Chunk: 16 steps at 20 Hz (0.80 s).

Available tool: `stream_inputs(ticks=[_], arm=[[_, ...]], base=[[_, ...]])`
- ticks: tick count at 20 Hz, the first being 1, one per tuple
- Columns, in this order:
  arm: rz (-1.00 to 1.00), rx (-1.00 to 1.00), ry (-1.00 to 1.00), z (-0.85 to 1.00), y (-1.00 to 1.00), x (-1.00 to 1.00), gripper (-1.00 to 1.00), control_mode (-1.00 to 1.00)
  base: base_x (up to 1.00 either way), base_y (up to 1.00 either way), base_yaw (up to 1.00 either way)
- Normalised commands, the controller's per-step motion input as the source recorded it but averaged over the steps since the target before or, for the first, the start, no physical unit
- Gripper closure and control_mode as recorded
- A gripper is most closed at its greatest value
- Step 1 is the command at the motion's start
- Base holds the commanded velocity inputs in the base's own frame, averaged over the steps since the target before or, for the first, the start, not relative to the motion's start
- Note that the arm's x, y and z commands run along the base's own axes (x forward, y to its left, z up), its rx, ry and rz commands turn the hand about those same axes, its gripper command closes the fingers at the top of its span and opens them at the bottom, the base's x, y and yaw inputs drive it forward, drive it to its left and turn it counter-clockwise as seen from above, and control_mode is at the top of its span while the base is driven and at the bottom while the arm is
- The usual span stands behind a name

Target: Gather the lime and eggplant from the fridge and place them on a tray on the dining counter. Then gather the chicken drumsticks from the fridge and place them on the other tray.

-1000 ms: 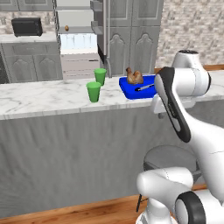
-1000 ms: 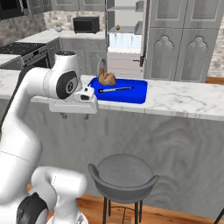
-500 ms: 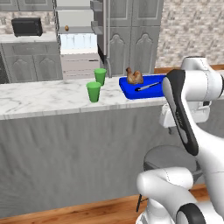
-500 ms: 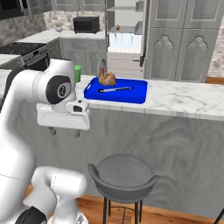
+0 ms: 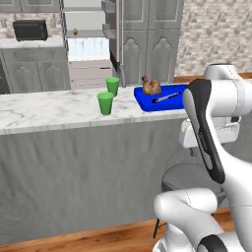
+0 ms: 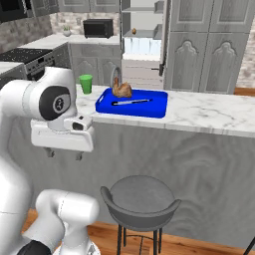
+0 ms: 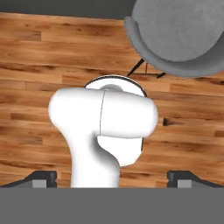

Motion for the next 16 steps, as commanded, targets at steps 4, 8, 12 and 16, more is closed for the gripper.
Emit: stream_inputs(ticks=[4, 8, 12, 16], arm=[[-0.05, -0.01, -0.04, 0.0, 0.13, -0.23, -1.0, -1.0], [-0.06, -0.06, -0.05, 0.01, 0.29, -0.01, -1.0, -1.0], [-0.05, -0.03, -0.05, 0.0, 0.15, 0.0, -1.0, -1.0], [-0.01, 0.0, -0.01, 0.01, 0.0, -0.01, -1.0, -1.0]], base=[[0.0, 0.0, 0.0], [0.0, 0.0, 0.0], [0.0, 0.0, 0.0], [0.0, 0.0, 0.0]])
